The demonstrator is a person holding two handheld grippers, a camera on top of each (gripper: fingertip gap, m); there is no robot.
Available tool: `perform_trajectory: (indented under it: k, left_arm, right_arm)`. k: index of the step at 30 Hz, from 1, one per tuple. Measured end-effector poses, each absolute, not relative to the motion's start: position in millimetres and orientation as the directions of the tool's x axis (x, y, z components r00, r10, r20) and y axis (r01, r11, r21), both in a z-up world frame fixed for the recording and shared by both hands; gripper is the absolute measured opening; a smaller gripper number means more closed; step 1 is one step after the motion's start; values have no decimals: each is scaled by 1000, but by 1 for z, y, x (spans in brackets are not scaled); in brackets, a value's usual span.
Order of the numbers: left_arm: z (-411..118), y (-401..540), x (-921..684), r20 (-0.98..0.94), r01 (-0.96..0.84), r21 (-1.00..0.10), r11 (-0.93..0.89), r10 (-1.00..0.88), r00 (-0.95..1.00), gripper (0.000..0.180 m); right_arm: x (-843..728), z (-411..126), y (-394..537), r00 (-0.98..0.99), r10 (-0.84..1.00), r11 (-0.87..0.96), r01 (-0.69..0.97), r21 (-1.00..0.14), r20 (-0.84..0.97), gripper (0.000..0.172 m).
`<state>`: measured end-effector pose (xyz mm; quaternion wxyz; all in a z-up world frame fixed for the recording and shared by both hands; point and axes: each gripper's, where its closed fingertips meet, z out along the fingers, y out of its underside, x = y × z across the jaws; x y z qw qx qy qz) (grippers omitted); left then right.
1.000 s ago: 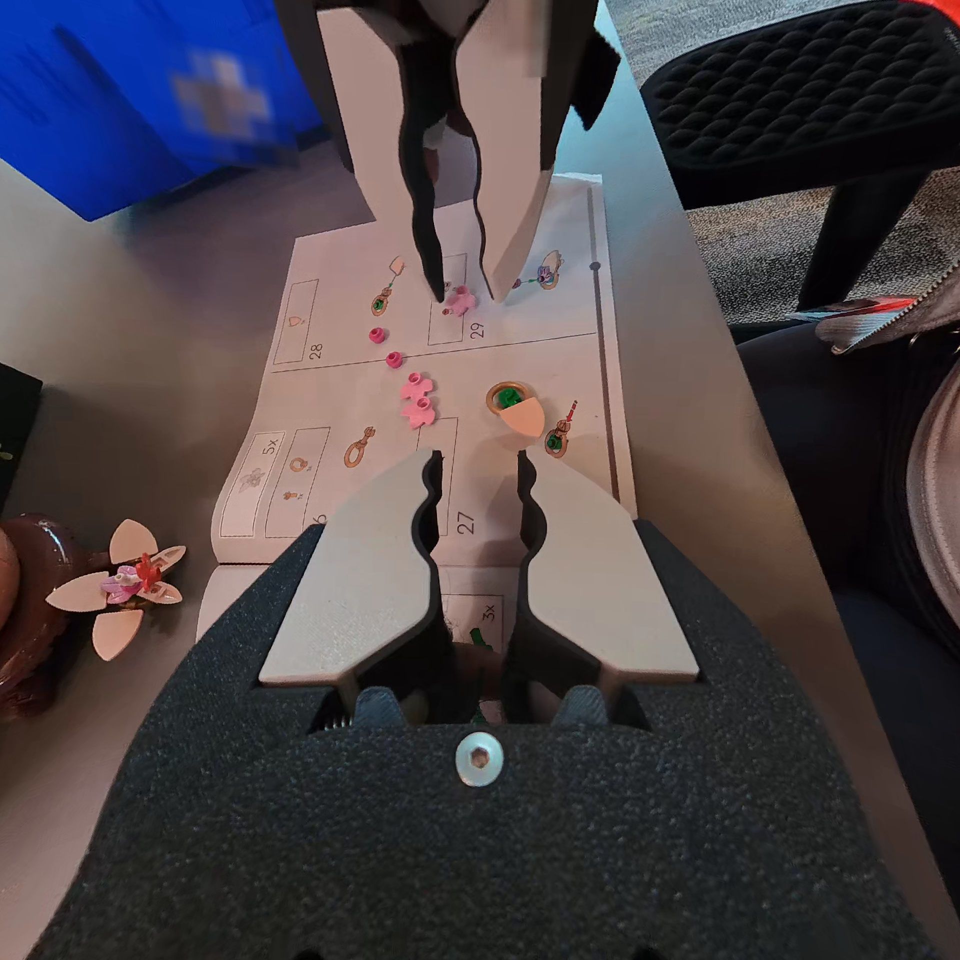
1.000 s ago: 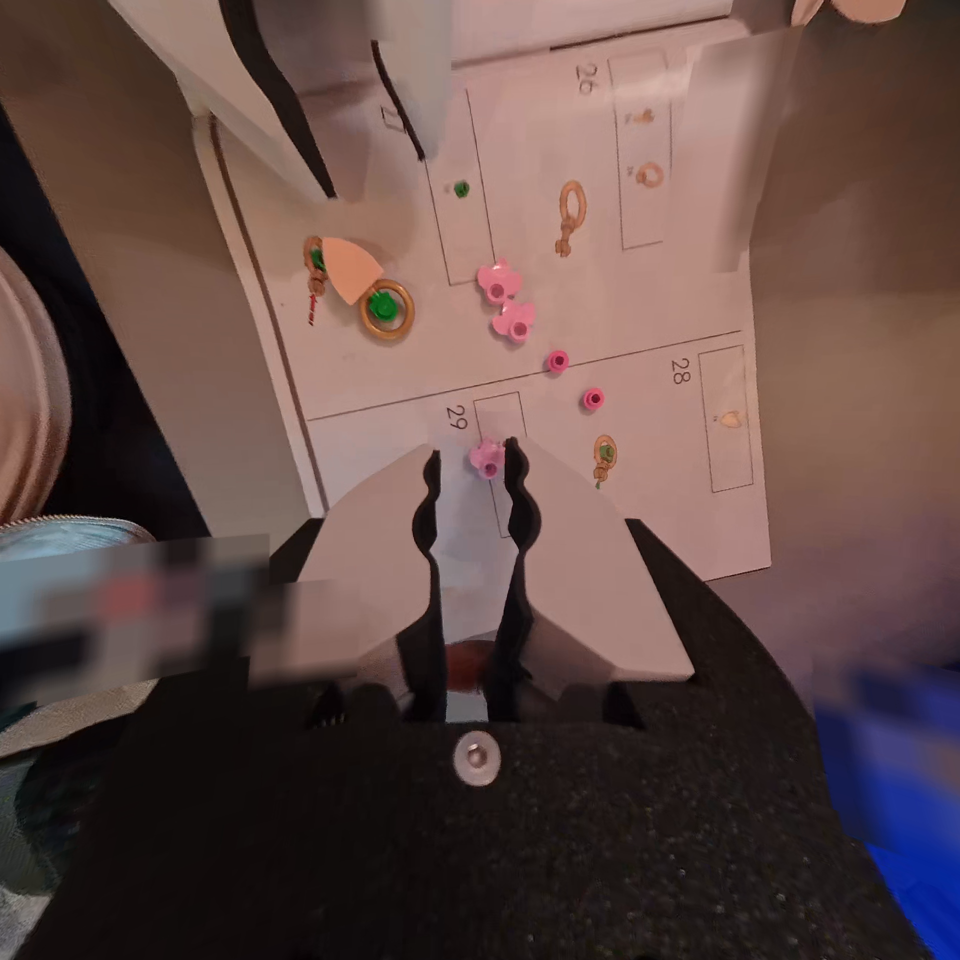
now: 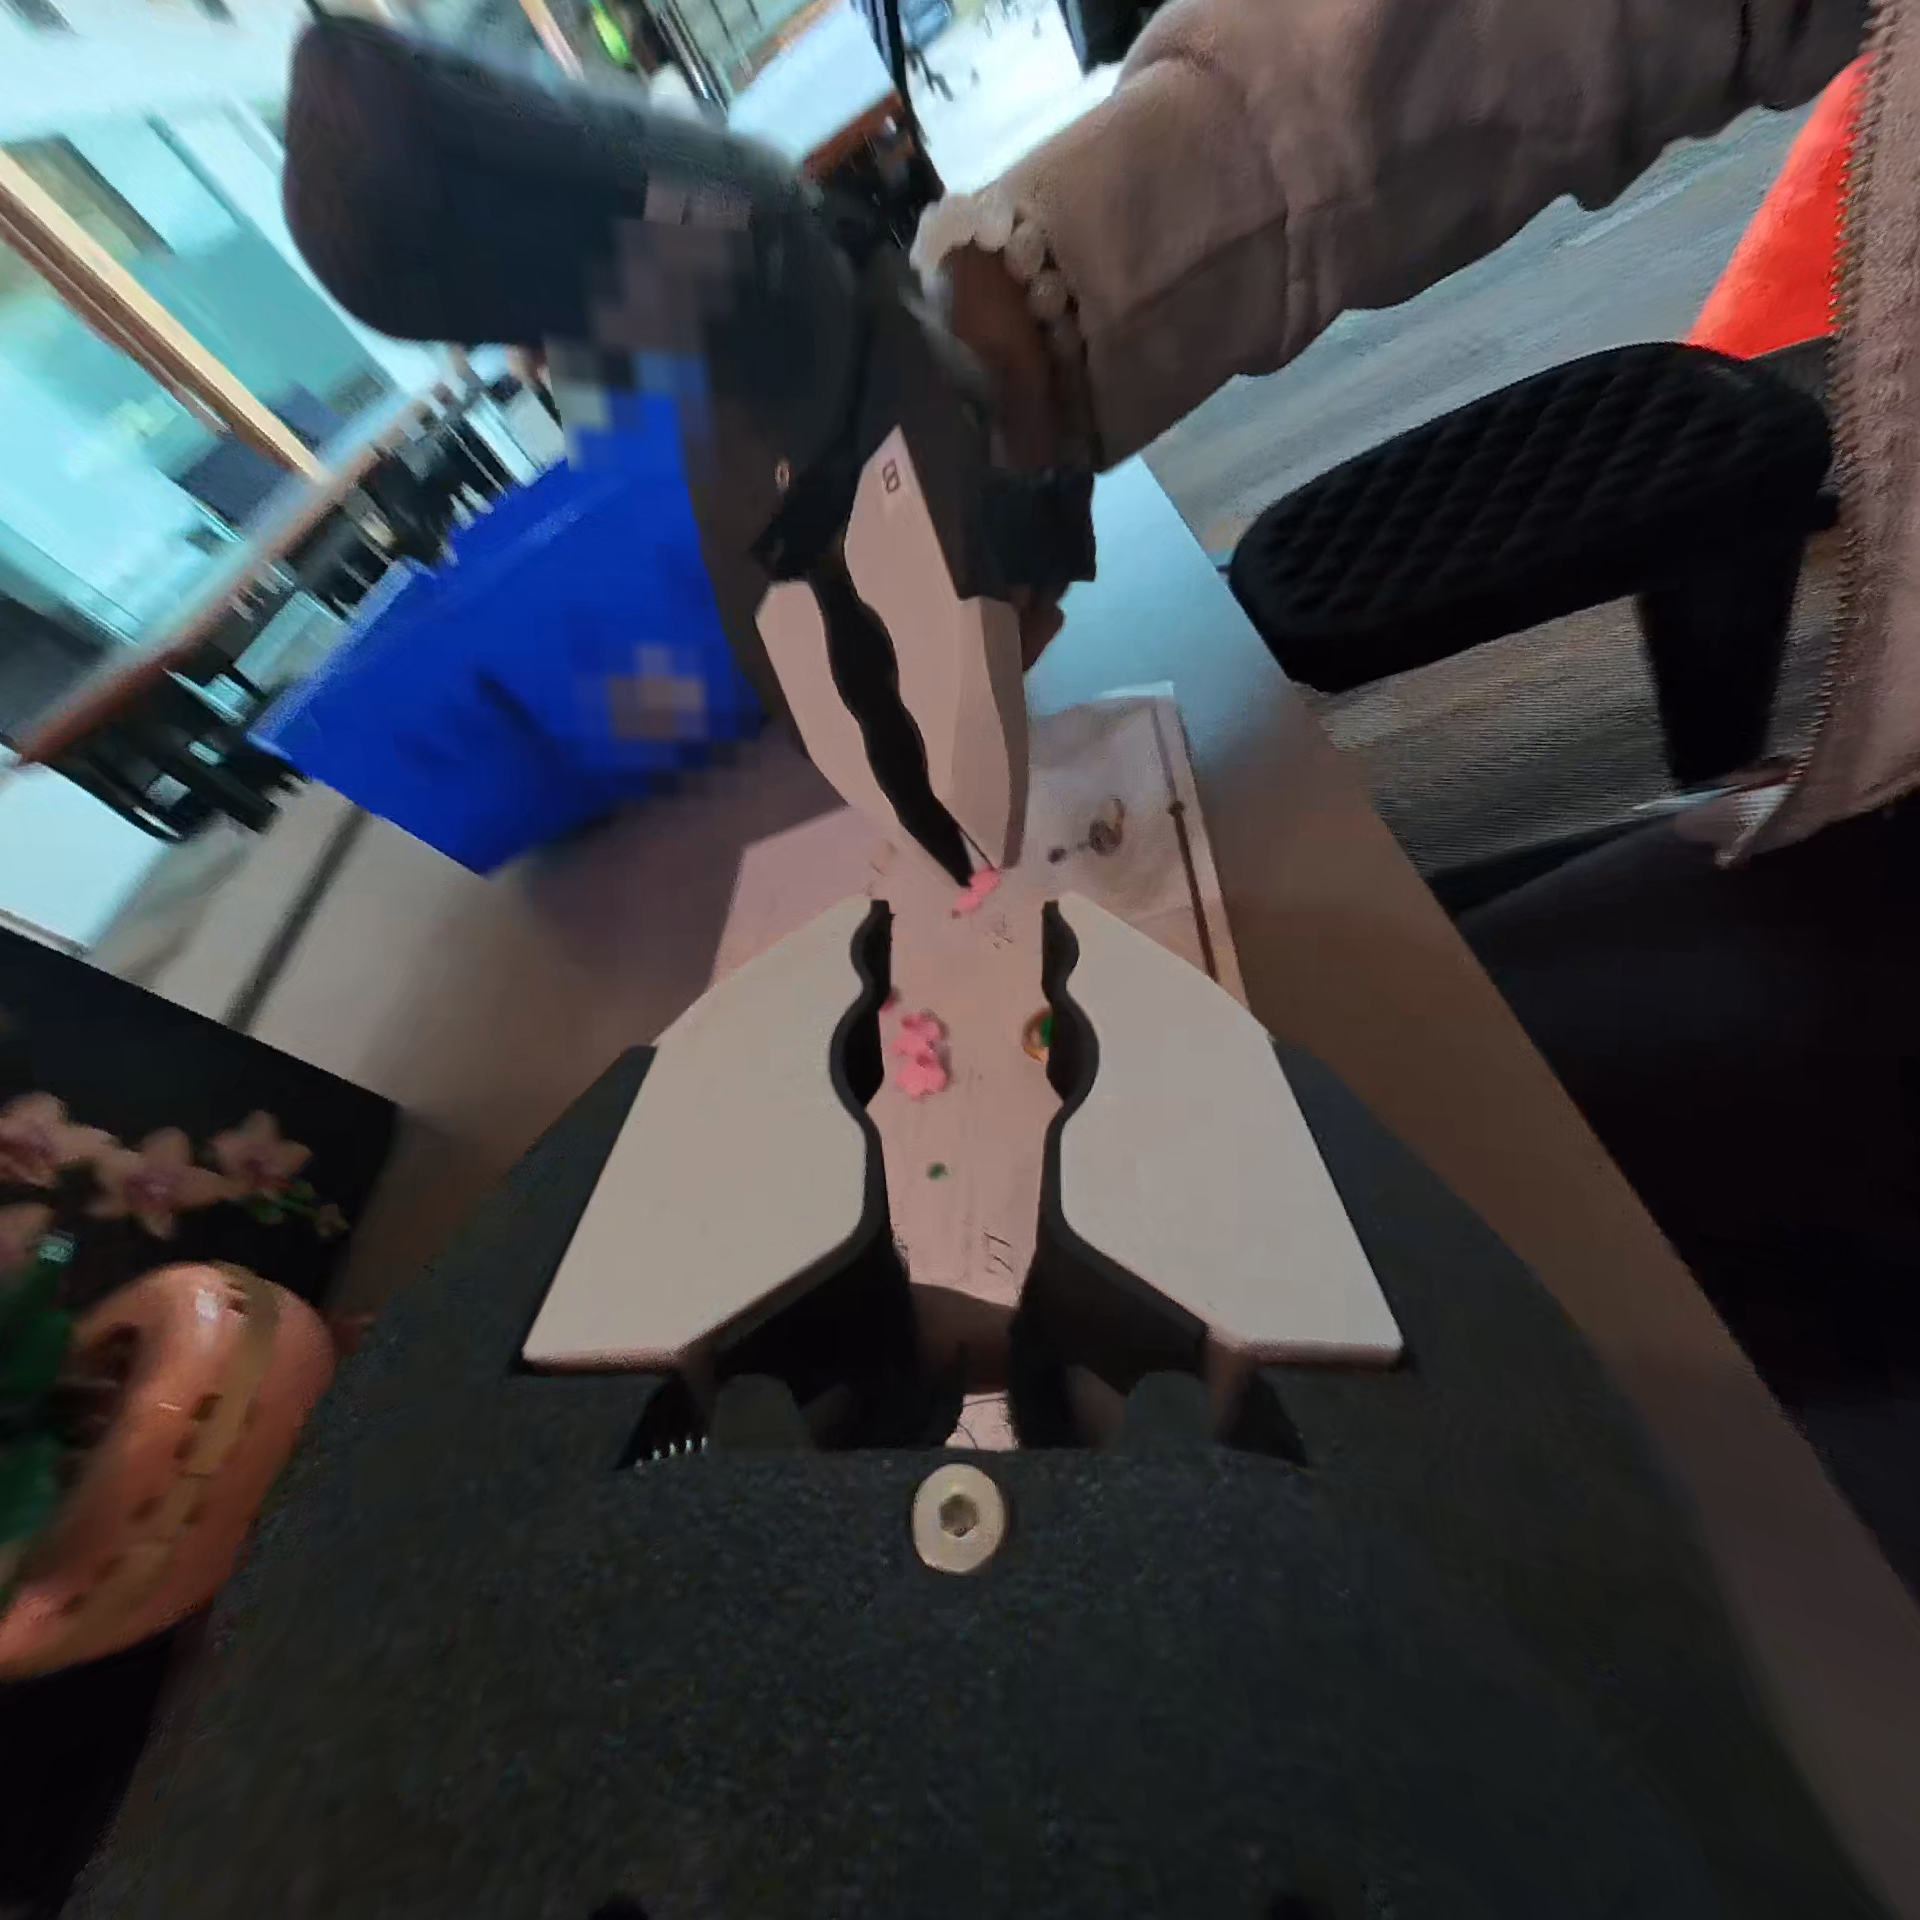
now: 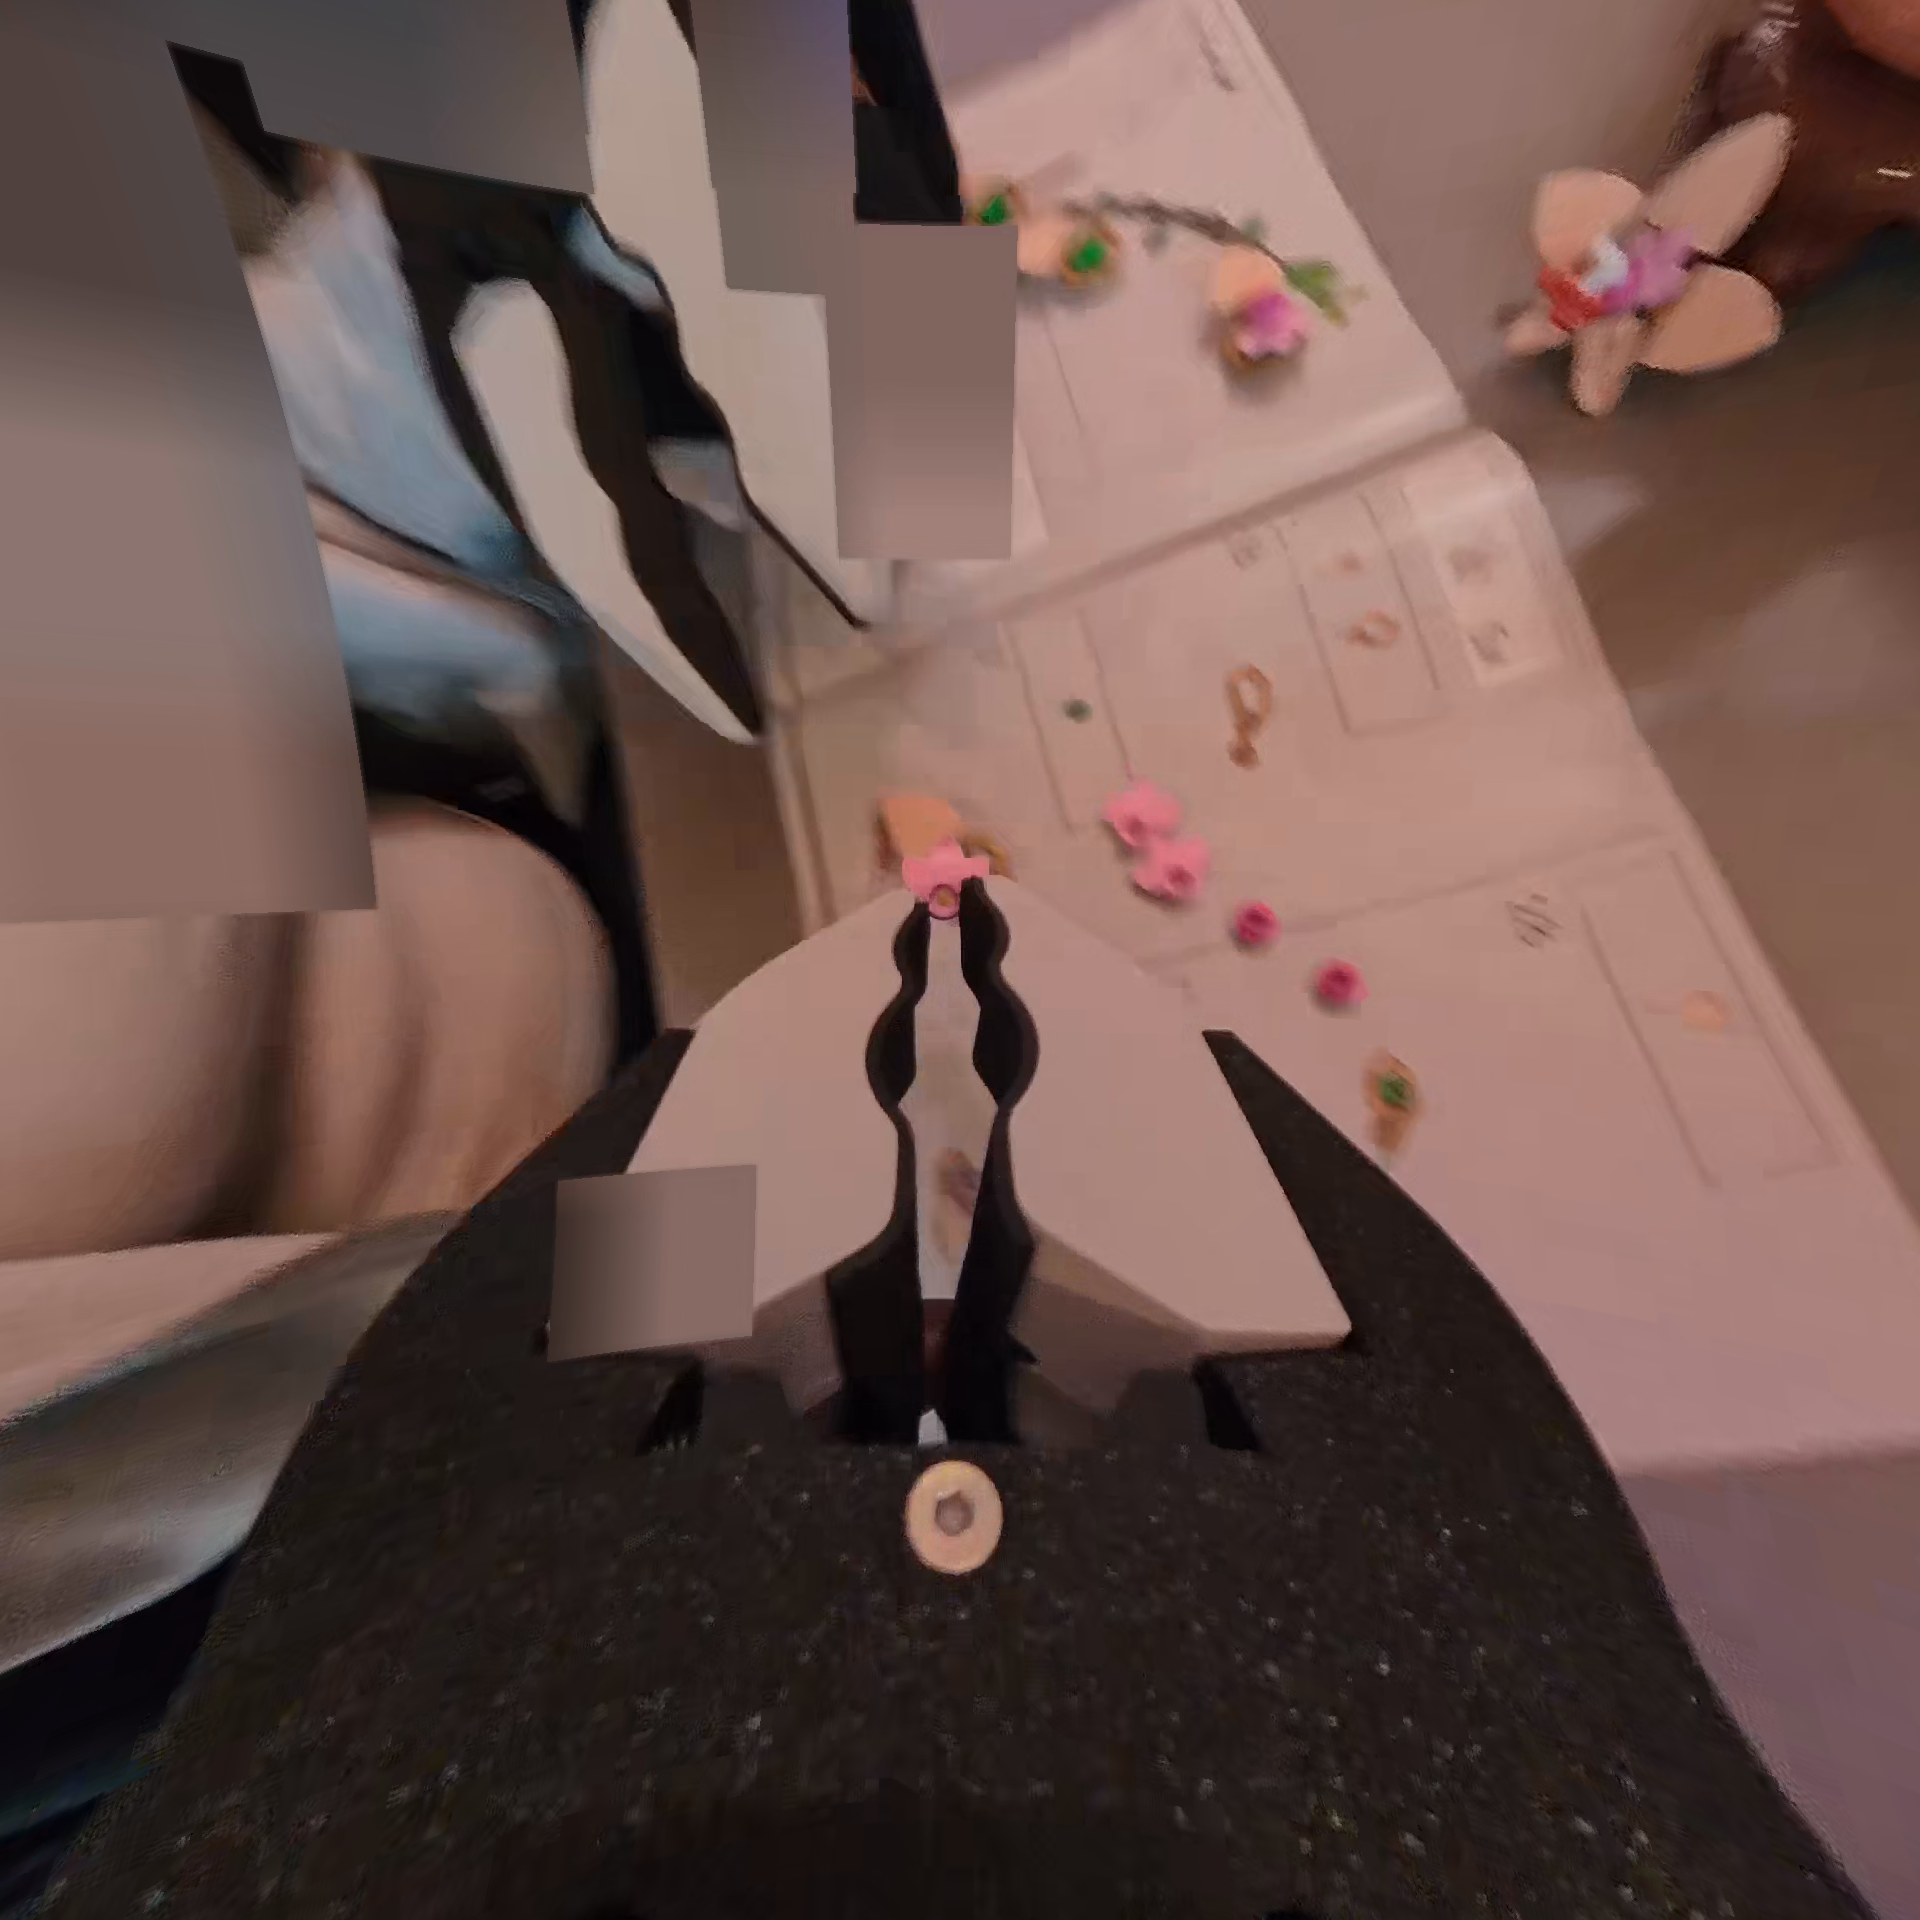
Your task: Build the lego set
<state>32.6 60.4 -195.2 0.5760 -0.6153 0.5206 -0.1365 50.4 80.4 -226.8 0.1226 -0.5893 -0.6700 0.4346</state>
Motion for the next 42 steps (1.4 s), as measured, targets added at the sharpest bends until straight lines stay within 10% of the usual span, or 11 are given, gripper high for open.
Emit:
perform_trajectory:
  k: [6,17,26,42]
  left_arm:
    - [-182,55,40,-656,-572,-713,406,-673,340,16]
    - [-171,57,38,-567,-496,-797,346,-711,415,2]
    - [-84,76,-22,-265,-52,-849,526,-339,903,2]
    - [-74,67,-22,-449,-278,-757,591,-163,879,1]
  right_arm:
    - [40,-185,46,-400,697,-175,709,-683,-595,4]
    - [32,-176,48,-382,687,-203,716,-667,-619,5]
    - [-8,-100,91,-249,710,-694,-90,-714,-659,27]
    - [-32,-84,59,-228,781,-623,-227,-748,-582,22]
